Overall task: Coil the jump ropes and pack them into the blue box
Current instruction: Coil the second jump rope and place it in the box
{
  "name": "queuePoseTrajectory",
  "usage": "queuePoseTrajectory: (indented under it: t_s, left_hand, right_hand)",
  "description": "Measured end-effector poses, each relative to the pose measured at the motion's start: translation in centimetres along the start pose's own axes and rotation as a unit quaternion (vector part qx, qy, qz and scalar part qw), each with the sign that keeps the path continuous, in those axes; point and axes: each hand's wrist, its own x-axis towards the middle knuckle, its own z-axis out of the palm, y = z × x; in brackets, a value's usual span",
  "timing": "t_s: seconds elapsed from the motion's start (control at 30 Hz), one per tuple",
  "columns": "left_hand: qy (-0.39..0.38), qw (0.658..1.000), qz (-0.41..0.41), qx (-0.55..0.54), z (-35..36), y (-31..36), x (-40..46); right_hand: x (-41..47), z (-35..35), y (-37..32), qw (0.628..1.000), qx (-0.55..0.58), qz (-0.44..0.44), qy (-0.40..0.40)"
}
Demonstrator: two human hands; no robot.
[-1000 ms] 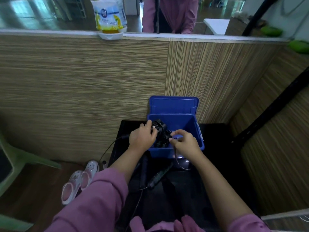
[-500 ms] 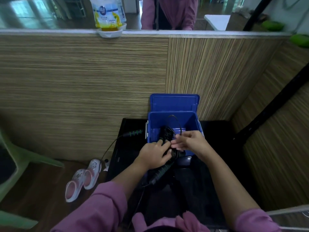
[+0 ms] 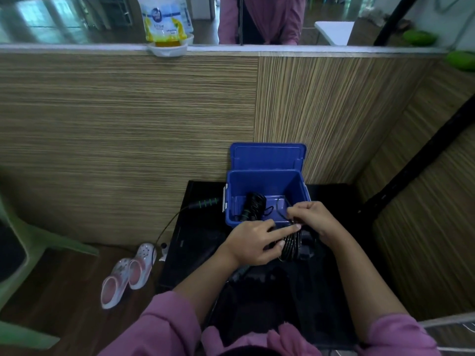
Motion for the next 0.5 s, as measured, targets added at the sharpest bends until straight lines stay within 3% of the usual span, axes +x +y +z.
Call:
queuePoseTrajectory:
  t_s: [0.2,0.4,0.5]
  left_hand:
    - [0.002,0.999,0.024,-0.022,0.5,0.6,0.0]
    - [0.005,1.0,-0.004,-0.029,1.1,0.5,-0.5]
    - [-0.007,0.999,-0.035,-0.039,1.6,0.5,-1.1]
  right_hand:
    - [-0.1,-1.0,1.2,0.992,0.023,0.016,-0.121]
    - [-0.1,-1.2,2.2,0.992,0.042,0.032,-0.115]
    - [0.3,-1.7,2.3,0.996,-0.026,-0.01,-0.083]
